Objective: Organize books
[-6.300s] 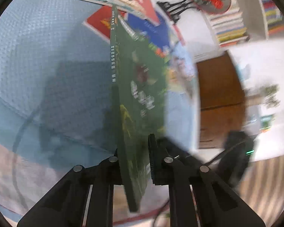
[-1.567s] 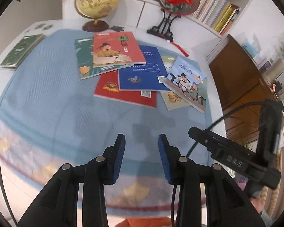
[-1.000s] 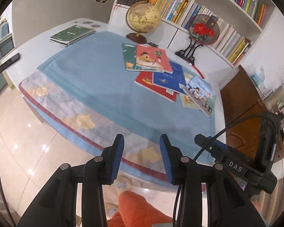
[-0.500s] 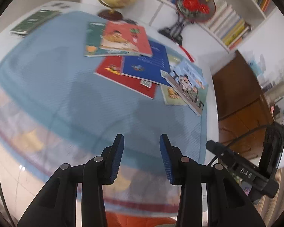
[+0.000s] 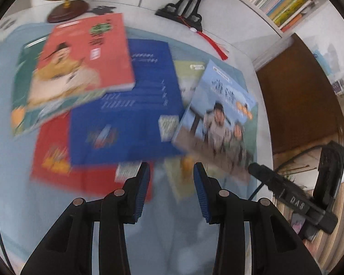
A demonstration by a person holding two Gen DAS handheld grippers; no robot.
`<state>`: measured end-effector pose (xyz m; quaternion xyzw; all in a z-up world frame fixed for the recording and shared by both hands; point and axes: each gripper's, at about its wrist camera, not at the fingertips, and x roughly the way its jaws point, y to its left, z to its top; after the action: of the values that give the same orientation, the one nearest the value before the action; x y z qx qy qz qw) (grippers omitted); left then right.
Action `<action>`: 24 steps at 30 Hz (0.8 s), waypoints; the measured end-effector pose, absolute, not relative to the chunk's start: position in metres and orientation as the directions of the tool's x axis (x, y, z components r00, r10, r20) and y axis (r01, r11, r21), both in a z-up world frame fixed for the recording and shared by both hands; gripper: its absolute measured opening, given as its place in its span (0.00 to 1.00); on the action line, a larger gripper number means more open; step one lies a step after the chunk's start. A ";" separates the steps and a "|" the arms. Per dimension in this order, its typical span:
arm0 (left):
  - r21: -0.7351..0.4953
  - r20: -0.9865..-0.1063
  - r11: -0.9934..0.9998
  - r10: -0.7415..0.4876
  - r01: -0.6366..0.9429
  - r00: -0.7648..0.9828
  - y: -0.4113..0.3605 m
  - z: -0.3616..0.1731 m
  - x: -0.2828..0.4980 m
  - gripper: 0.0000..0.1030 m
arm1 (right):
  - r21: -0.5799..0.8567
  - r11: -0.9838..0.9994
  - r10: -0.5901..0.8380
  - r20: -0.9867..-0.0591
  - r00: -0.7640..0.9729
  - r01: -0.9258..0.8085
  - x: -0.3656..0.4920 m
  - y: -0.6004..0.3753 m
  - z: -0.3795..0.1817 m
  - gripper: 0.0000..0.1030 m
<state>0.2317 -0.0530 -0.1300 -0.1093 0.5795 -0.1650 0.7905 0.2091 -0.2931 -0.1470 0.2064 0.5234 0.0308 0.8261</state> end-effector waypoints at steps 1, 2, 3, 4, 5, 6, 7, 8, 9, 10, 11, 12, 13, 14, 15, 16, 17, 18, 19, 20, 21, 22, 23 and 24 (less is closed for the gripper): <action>-0.368 -0.881 0.920 -0.390 0.130 0.266 -0.060 -0.135 0.245 0.35 | 0.373 0.912 0.264 -0.853 0.451 0.172 0.216 -0.296 -0.149 0.56; -0.370 -0.882 0.920 -0.391 0.128 0.263 -0.067 -0.140 0.258 0.35 | 0.374 0.910 0.262 -0.853 0.452 0.178 0.223 -0.299 -0.152 0.56; -0.369 -0.882 0.920 -0.391 0.128 0.262 -0.072 -0.142 0.265 0.35 | 0.371 0.910 0.257 -0.855 0.450 0.186 0.231 -0.302 -0.156 0.56; -0.364 -0.885 0.922 -0.386 0.130 0.261 -0.077 -0.146 0.273 0.35 | 0.364 0.912 0.250 -0.859 0.447 0.189 0.235 -0.304 -0.158 0.56; -0.354 -0.890 0.926 -0.376 0.130 0.259 -0.083 -0.150 0.281 0.35 | 0.345 0.919 0.231 -0.862 0.452 0.190 0.238 -0.304 -0.159 0.56; -0.348 -0.895 0.928 -0.371 0.133 0.248 -0.088 -0.154 0.287 0.35 | 0.328 0.927 0.216 -0.862 0.458 0.180 0.241 -0.303 -0.158 0.58; -0.352 -0.897 0.926 -0.376 0.138 0.234 -0.091 -0.157 0.290 0.35 | 0.322 0.933 0.218 -0.862 0.458 0.162 0.243 -0.301 -0.158 0.58; -0.359 -0.891 0.921 -0.387 0.150 0.239 -0.095 -0.158 0.290 0.35 | 0.319 0.938 0.224 -0.857 0.464 0.137 0.244 -0.298 -0.156 0.58; -0.367 -0.887 0.915 -0.398 0.165 0.233 -0.098 -0.158 0.290 0.35 | 0.325 0.938 0.237 -0.854 0.463 0.118 0.244 -0.295 -0.156 0.58; -0.381 -0.885 0.907 -0.414 0.180 0.213 -0.101 -0.158 0.290 0.36 | 0.330 0.940 0.258 -0.851 0.458 0.086 0.244 -0.289 -0.156 0.58; -0.384 -0.885 0.902 -0.421 0.195 0.202 -0.103 -0.158 0.289 0.36 | 0.327 0.943 0.266 -0.850 0.454 0.061 0.244 -0.283 -0.155 0.58; -0.380 -0.887 0.900 -0.420 0.216 0.192 -0.105 -0.157 0.286 0.36 | 0.322 0.946 0.273 -0.851 0.448 0.035 0.244 -0.276 -0.155 0.58; -0.380 -0.887 0.895 -0.424 0.234 0.183 -0.106 -0.157 0.282 0.36 | 0.306 0.952 0.272 -0.854 0.444 0.006 0.242 -0.266 -0.155 0.58; -0.390 -0.883 0.889 -0.435 0.242 0.175 -0.105 -0.157 0.278 0.36 | 0.287 0.958 0.260 -0.858 0.443 -0.006 0.242 -0.260 -0.155 0.58; -0.409 -0.877 0.881 -0.452 0.239 0.164 -0.101 -0.158 0.273 0.36 | 0.259 0.966 0.233 -0.863 0.448 -0.005 0.240 -0.255 -0.153 0.58; -0.424 -0.871 0.875 -0.464 0.233 0.160 -0.098 -0.158 0.270 0.36 | 0.243 0.970 0.210 -0.862 0.461 0.013 0.238 -0.257 -0.152 0.58; -0.432 -0.867 0.873 -0.471 0.227 0.159 -0.093 -0.158 0.267 0.36 | 0.230 0.972 0.176 -0.858 0.483 0.055 0.235 -0.263 -0.151 0.58; -0.434 -0.866 0.872 -0.473 0.227 0.163 -0.090 -0.158 0.265 0.36 | 0.224 0.969 0.148 -0.858 0.492 0.099 0.235 -0.272 -0.150 0.58; -0.436 -0.864 0.871 -0.476 0.229 0.166 -0.088 -0.158 0.264 0.36 | 0.219 0.966 0.124 -0.861 0.493 0.141 0.235 -0.280 -0.152 0.58; -0.440 -0.861 0.867 -0.482 0.233 0.166 -0.086 -0.158 0.264 0.36 | 0.218 0.960 0.108 -0.867 0.486 0.176 0.237 -0.289 -0.153 0.58; -0.443 -0.859 0.865 -0.484 0.237 0.164 -0.086 -0.158 0.265 0.36 | 0.223 0.952 0.100 -0.874 0.475 0.210 0.240 -0.299 -0.158 0.58; -0.444 -0.859 0.864 -0.486 0.237 0.161 -0.087 -0.158 0.265 0.36 | 0.230 0.947 0.105 -0.881 0.462 0.222 0.244 -0.305 -0.162 0.58; -0.448 -0.858 0.862 -0.489 0.238 0.158 -0.087 -0.159 0.265 0.36 | 0.261 0.940 0.143 -0.887 0.438 0.221 0.250 -0.309 -0.168 0.58; -0.452 -0.856 0.858 -0.494 0.243 0.153 -0.088 -0.159 0.266 0.36 | 0.288 0.933 0.176 -0.888 0.425 0.217 0.253 -0.310 -0.170 0.58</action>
<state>0.2662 -0.0880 -0.1589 -0.1043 0.6029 -0.2449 0.7521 0.2529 -0.3099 -0.1696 0.1832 0.5362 -0.0125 0.8239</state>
